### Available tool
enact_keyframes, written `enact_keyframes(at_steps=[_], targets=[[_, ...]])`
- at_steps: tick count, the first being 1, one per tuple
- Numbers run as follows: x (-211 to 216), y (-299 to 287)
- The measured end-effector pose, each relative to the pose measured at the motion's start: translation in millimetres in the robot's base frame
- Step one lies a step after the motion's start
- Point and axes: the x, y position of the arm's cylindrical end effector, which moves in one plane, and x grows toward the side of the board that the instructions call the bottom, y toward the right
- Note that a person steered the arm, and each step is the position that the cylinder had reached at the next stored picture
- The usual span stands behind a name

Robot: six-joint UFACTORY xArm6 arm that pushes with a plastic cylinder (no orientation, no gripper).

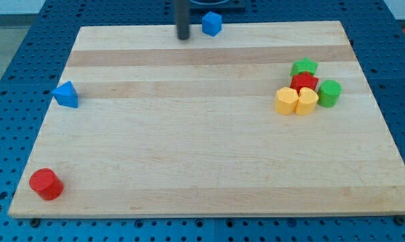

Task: Move the blue triangle to the left of the red star

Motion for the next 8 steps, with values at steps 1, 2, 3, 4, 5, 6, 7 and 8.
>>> enact_keyframes(at_steps=[1, 2, 3, 4, 5, 6, 7, 8], targets=[[0, -111], [37, -202], [38, -201], [55, -202], [98, -202], [167, -202], [204, -192], [184, -154]])
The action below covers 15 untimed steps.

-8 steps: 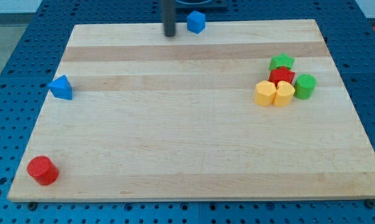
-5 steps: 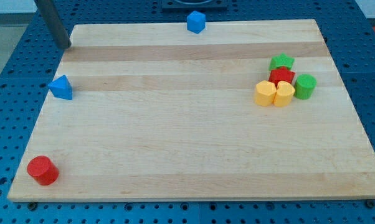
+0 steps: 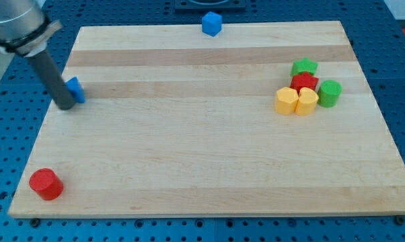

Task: Move the blue triangle to the left of the red star

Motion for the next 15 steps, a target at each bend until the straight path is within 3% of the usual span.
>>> enact_keyframes(at_steps=[2, 3, 4, 8, 9, 10, 14, 15], targets=[[-48, 16], [-14, -33], [-42, -48], [-84, -6], [-86, 18], [-71, 74], [-78, 318], [-88, 335]])
